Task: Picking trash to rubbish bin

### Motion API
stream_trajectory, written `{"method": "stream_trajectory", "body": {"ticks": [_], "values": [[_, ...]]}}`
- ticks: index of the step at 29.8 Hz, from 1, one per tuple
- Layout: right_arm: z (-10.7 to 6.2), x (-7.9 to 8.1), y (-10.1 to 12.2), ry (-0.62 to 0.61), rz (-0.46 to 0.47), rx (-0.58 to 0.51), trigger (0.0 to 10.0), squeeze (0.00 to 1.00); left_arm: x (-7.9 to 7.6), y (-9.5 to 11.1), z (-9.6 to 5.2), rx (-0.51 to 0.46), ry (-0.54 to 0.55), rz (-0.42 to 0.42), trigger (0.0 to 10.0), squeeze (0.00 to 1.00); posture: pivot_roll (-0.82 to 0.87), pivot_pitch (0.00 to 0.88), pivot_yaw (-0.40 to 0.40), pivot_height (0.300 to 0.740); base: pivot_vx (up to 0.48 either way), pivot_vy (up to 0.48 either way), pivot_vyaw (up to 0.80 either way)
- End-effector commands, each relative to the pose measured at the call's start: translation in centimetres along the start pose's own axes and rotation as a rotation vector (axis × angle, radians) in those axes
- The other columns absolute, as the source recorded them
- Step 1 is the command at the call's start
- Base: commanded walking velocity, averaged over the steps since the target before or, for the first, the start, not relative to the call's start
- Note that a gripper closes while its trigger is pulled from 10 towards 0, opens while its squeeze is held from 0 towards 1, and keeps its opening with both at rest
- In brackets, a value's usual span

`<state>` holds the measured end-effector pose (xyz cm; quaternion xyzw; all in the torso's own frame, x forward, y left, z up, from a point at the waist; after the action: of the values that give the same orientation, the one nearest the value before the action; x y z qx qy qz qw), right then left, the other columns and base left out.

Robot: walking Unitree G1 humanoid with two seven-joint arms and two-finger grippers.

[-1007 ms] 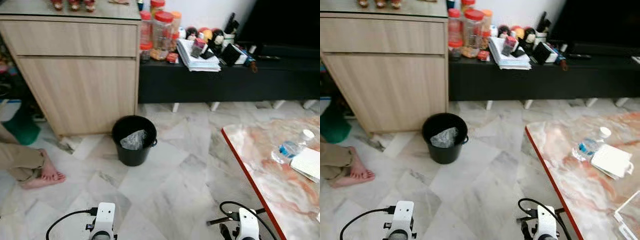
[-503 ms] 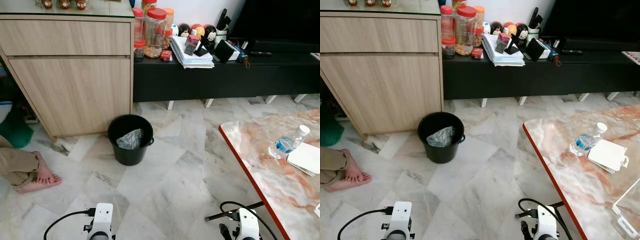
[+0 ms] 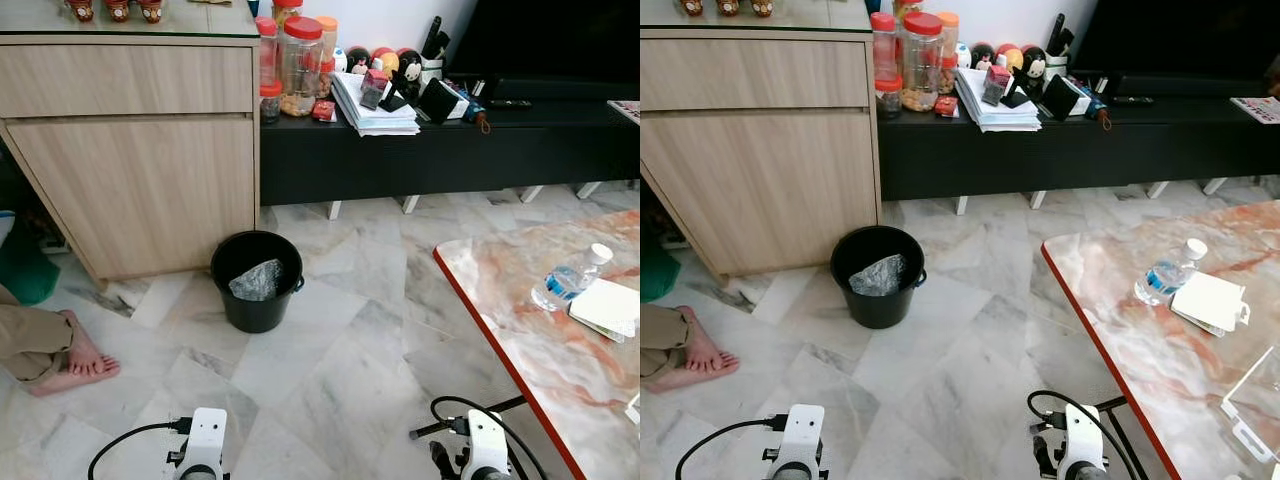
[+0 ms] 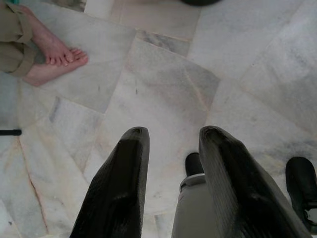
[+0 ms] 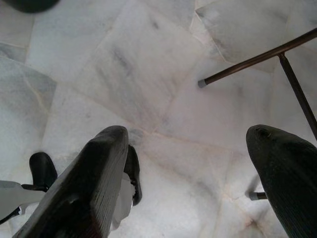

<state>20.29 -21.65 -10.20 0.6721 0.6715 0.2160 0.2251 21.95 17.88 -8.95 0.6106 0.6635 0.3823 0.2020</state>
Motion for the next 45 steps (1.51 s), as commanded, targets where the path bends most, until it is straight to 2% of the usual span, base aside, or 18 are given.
{"method": "stream_trajectory", "body": {"ticks": [1, 8, 12, 22, 36, 45], "values": [[-0.1, -0.7, -0.4, -0.018, 0.004, 0.023, 10.0, 0.0, -0.2, -1.0, -0.3, 0.034, -0.001, 0.006, 10.0, 0.0, 0.09, 0.133, -0.17, 0.74, 0.0, 0.0, -0.68], [-0.3, -2.0, 0.2, -0.037, 0.003, 0.022, 10.0, 0.0, -0.2, -1.0, -0.3, 0.032, -0.005, 0.042, 10.0, 0.0, 0.09, 0.135, -0.171, 0.74, 0.0, -0.174, -0.67], [-0.2, -2.2, 0.7, -0.043, 0.008, 0.016, 10.0, 0.0, -0.2, -1.0, -0.3, 0.033, 0.003, 0.023, 10.0, 0.0, 0.09, 0.136, -0.17, 0.74, 0.0, -0.205, -0.68], [-0.3, -2.0, 0.1, -0.037, 0.01, 0.025, 10.0, 0.0, -0.2, -1.0, -0.3, 0.029, -0.001, 0.048, 10.0, 0.0, 0.09, 0.137, -0.171, 0.74, 0.0, -0.12, -0.67], [-0.3, -1.9, 0.0, -0.031, 0.012, 0.026, 10.0, 0.0, -0.4, -1.0, -0.4, 0.03, -0.006, 0.047, 10.0, 0.0, 0.09, 0.139, -0.172, 0.74, 0.0, -0.238, -0.68], [-0.3, -1.9, -0.1, -0.023, 0.015, 0.028, 10.0, 0.0, -0.4, -1.1, -0.4, 0.032, 0.0, 0.025, 10.0, 0.0, 0.09, 0.141, -0.174, 0.74, 0.0, 0.0, -0.68]]}}
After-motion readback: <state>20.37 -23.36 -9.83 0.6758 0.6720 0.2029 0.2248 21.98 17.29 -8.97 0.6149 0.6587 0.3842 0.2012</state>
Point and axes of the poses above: a point about 5 cm out from each wrist's last joint towards the gripper, its own z axis pointing out of the wrist towards the gripper, its own y axis along the axis of the wrist's last joint, x = y × z, the point moved 3 cm from there along z, pointing out of the wrist towards the gripper, and after that the axes turned 8 degrees about -z, right-handed, at the moved point
